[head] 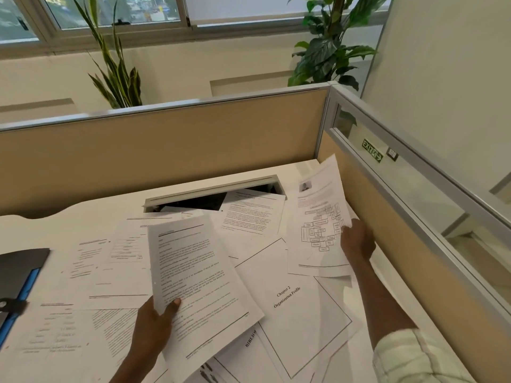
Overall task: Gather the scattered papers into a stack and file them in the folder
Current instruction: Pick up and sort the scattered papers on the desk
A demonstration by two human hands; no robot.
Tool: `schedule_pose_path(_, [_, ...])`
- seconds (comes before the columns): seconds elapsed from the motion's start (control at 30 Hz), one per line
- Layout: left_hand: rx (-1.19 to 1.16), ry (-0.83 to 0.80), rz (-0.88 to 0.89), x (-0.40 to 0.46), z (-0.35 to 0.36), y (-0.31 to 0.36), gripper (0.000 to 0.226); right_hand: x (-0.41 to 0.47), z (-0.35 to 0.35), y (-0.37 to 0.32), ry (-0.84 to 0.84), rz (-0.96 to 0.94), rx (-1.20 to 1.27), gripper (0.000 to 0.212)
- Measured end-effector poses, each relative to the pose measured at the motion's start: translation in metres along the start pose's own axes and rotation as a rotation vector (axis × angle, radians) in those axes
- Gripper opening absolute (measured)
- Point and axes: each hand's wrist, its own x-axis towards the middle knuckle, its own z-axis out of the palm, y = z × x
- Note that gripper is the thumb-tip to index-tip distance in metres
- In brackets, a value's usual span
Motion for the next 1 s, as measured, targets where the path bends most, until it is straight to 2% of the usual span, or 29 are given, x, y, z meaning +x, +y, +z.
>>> schedule_pose_path(0.13, [-0.007, -0.016, 0.035, 0.002, 0.0, 0.009, 0.018, -0.02, -0.037, -0.018, 0.166, -0.191, 0.119, 0.01])
schedule_pose_path(0.23, [-0.037, -0.063, 0.031, 0.003, 0.001, 0.02, 0.02, -0.042, -0.069, -0.033, 0.147, -0.245, 0.295, 0.014])
schedule_pose_path(0.37, [-0.133, -0.132, 0.01, 0.0, 0.002, 0.039, 0.02, -0.08, -0.092, -0.048, -0.181, -0.15, 0.585, 0.018])
schedule_pose_path(0.47, [-0.214, -0.237, -0.035, -0.008, 0.002, 0.052, 0.016, -0.116, -0.085, -0.053, -0.414, -0.099, 0.673, 0.013])
schedule_pose_path(0.57, [-0.305, -0.351, -0.089, -0.016, 0.004, 0.058, 0.016, -0.151, -0.058, -0.054, -0.542, -0.085, 0.645, 0.012])
schedule_pose_path(0.73, [-0.337, -0.551, -0.026, -0.033, -0.003, 0.058, 0.028, -0.195, -0.036, -0.057, -0.75, -0.106, 0.745, 0.03])
schedule_pose_path(0.8, [-0.372, -0.537, -0.005, -0.038, -0.005, 0.061, 0.042, -0.204, -0.033, -0.061, -0.681, -0.139, 0.786, 0.022])
schedule_pose_path(0.9, [-0.454, -0.419, -0.015, -0.043, -0.006, 0.077, 0.066, -0.213, -0.034, -0.073, -0.471, -0.223, 0.799, 0.023])
schedule_pose_path(1.0, [-0.357, -0.316, 0.22, -0.049, -0.003, 0.095, 0.046, -0.218, -0.04, -0.085, -0.387, -0.278, 0.899, 0.027])
